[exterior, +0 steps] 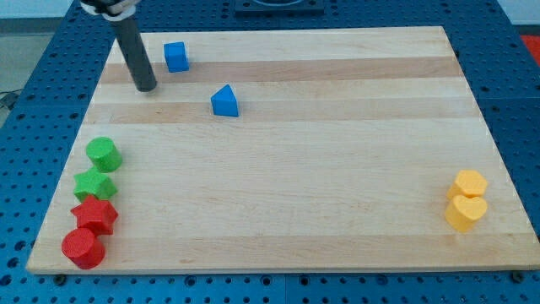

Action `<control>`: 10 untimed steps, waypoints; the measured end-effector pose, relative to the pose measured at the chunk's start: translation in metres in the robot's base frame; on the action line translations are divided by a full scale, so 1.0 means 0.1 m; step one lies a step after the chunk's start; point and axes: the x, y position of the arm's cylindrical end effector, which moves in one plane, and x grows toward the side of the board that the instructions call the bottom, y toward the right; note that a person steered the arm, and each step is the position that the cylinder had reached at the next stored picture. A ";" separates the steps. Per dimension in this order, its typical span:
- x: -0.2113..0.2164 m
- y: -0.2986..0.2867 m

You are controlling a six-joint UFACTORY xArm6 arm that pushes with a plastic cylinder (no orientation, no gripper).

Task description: Move the blue cube at the top of the blue triangle

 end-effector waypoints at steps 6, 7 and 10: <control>-1.22 -0.13; -1.21 -0.13; 0.11 1.26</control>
